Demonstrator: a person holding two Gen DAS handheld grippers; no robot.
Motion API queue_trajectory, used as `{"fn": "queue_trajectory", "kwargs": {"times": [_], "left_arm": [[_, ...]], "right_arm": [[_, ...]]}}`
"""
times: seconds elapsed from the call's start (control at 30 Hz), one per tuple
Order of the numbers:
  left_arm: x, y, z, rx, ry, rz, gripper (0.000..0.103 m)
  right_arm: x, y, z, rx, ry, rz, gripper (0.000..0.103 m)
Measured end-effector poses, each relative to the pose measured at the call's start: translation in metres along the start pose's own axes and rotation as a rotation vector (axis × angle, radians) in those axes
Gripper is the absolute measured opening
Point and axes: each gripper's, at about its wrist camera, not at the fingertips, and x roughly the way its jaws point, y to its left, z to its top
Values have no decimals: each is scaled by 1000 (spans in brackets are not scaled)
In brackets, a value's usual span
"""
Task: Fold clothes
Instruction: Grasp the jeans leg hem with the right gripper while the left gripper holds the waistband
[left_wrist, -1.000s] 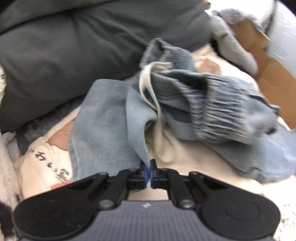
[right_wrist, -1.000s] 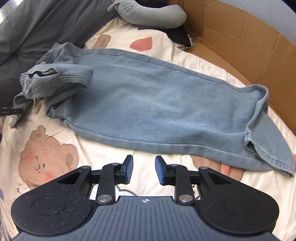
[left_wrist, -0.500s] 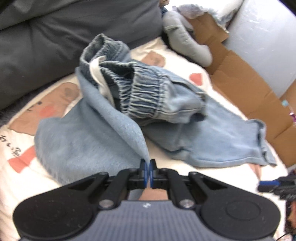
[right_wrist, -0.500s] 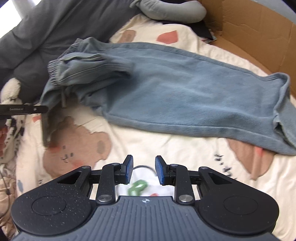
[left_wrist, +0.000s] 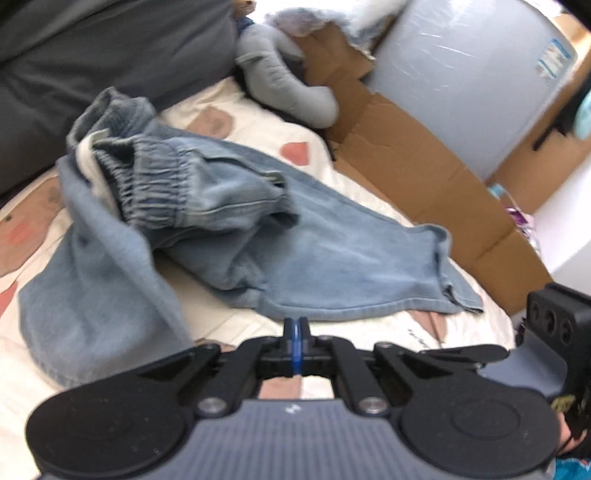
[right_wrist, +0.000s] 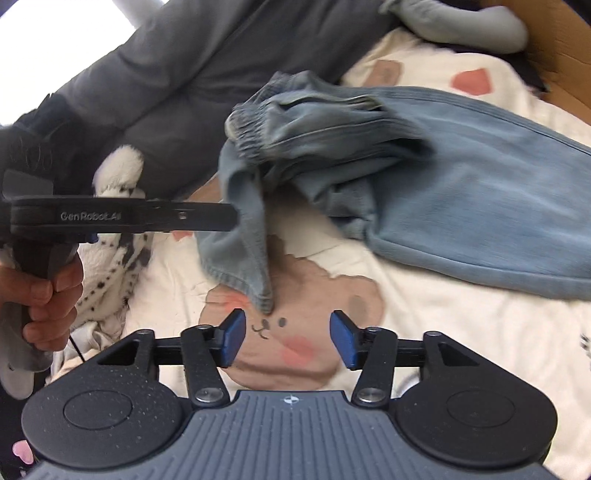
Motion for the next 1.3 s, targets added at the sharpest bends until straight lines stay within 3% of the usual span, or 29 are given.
{"fn": "queue_trajectory", "kwargs": {"times": [0.17, 0.27, 0.43, 0.57, 0.73, 0.87, 0.93, 1.03, 1.17, 1.27, 1.3], "left_arm": [[-2, 22, 5, -35, -4, 75, 3], [-8, 34, 12, -61, -38, 104, 13], [-13, 57, 39, -66, -120, 176, 41], [-10, 80, 65, -45, -176, 229, 44], [7, 108, 92, -10, -180, 272, 44], [16, 120, 104, -51, -185, 236, 47], [17, 124, 105, -70, -196, 207, 58], [23, 134, 105, -159, -192, 132, 59], [29, 138, 103, -208, -204, 88, 59], [31, 144, 102, -260, -213, 46, 59], [32, 148, 102, -284, -213, 30, 59]], "right_arm": [[25, 11, 9, -43, 14, 6, 58], [41, 11, 12, -63, 26, 15, 58], [73, 13, 19, -75, 44, 28, 58], [97, 16, 23, -94, 63, 36, 58], [122, 18, 28, -108, 86, 29, 58], [137, 19, 29, -103, 94, 27, 58], [143, 20, 28, -100, 96, 29, 58], [150, 22, 26, -100, 94, 27, 58], [159, 21, 27, -105, 86, 15, 57], [165, 19, 29, -92, 75, 16, 52], [165, 19, 29, -91, 71, 21, 38]]}}
